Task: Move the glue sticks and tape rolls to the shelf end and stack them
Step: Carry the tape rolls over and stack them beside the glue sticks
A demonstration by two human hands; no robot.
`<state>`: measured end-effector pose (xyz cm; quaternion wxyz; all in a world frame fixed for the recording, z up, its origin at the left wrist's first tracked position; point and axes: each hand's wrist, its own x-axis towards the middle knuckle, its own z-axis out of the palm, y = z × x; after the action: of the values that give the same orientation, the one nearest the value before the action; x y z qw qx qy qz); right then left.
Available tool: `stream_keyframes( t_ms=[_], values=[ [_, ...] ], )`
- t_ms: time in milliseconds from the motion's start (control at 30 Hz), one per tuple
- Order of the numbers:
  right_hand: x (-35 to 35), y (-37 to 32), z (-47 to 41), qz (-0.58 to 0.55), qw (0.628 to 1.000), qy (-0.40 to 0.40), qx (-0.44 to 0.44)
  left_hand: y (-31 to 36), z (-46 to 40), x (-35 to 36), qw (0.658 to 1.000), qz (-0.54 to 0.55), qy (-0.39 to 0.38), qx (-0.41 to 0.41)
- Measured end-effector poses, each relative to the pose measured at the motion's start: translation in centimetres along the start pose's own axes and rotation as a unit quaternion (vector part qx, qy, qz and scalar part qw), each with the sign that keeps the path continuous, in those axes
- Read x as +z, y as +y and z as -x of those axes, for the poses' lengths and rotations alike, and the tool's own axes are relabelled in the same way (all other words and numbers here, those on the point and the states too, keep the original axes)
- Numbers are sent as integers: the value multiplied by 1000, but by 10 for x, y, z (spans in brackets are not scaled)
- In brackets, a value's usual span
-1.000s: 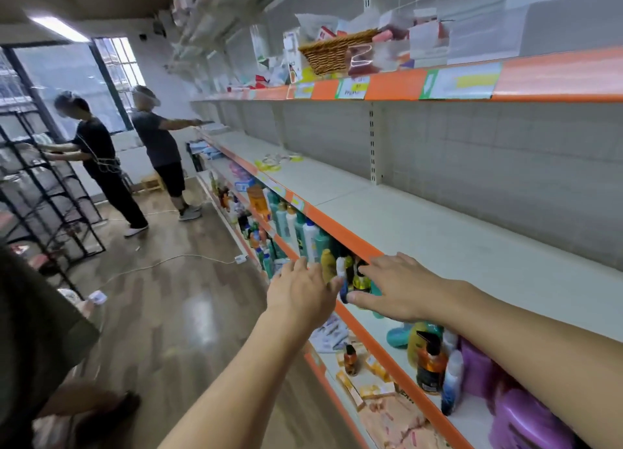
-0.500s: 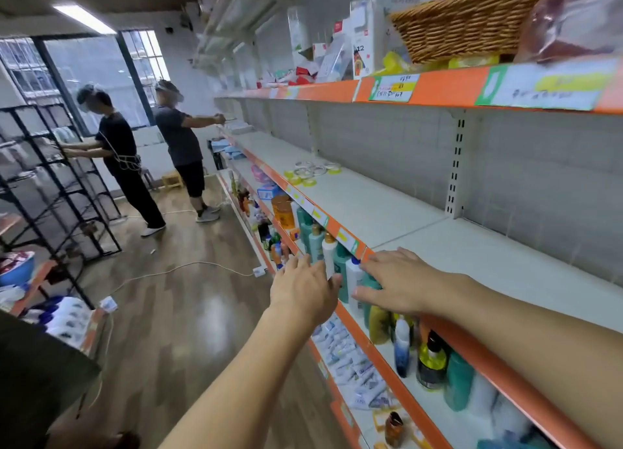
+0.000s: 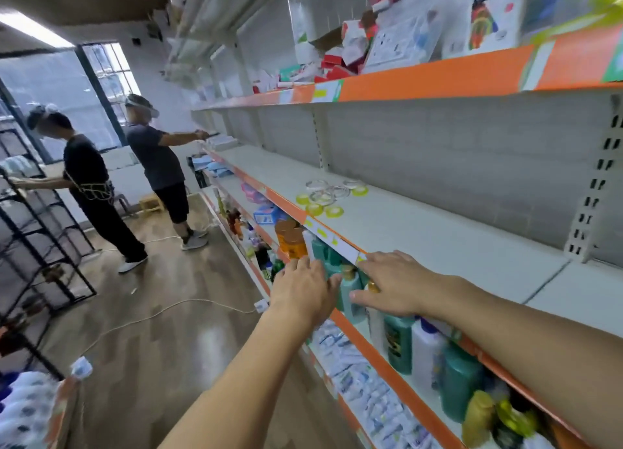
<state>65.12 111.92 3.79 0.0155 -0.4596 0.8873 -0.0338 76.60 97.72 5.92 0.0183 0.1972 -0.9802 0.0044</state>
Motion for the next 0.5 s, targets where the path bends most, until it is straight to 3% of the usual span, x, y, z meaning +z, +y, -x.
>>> stream_keyframes(
  t_ms=[500],
  values=[
    [18,65,-216,-23,993,-25,117,-68,-238,44,995,18,-38,89]
  ],
)
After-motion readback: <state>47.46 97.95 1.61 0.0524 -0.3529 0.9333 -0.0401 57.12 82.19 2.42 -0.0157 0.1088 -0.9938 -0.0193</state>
